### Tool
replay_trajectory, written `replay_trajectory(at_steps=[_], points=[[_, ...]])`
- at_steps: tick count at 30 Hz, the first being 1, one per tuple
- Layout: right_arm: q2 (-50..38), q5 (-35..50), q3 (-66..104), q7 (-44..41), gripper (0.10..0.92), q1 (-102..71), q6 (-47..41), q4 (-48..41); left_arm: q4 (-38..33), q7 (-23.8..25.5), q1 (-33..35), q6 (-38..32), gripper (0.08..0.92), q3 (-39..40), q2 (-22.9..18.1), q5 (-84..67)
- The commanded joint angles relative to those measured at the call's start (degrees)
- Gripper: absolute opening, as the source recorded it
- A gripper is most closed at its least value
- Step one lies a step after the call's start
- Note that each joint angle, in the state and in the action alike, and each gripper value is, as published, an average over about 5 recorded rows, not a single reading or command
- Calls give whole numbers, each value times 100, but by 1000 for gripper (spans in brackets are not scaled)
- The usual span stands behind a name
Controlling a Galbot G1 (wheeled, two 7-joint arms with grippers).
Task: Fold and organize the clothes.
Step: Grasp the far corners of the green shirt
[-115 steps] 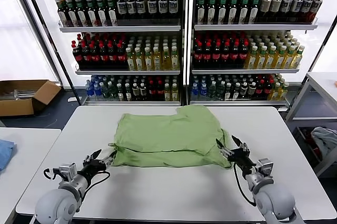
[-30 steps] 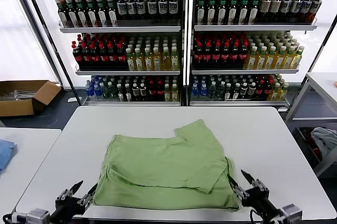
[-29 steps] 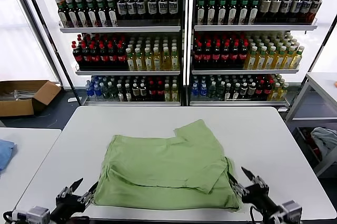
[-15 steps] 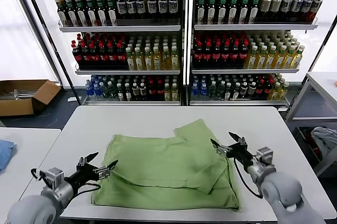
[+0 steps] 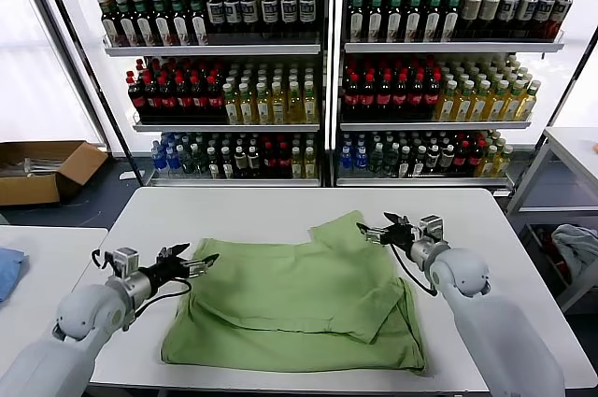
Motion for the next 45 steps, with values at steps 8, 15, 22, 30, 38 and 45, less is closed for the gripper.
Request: replay_trajectory(at_steps=[8, 15, 22, 30, 38, 45], points=[[211, -36, -534, -56, 771, 450, -75, -721, 1430, -70, -1248, -7, 823, 848, -228, -26], [210, -105, -568, -76, 577, 193, -3, -622, 1311, -58, -998, 32, 792, 819, -298, 94], [176, -13, -543, -48, 386, 75, 79, -464, 1066, -17, -714, 38, 603, 785, -311, 165], [184, 205, -398, 24, 153, 49, 185, -257, 888, -21, -614, 60, 369, 706, -309, 109], [131, 686, -60, 110, 105, -144, 251, 313, 506, -221, -517, -203, 148, 480, -254, -225], [-152, 1055, 386, 245, 105, -714, 153, 1569, -450, -413, -20, -284, 91, -91, -102, -419]])
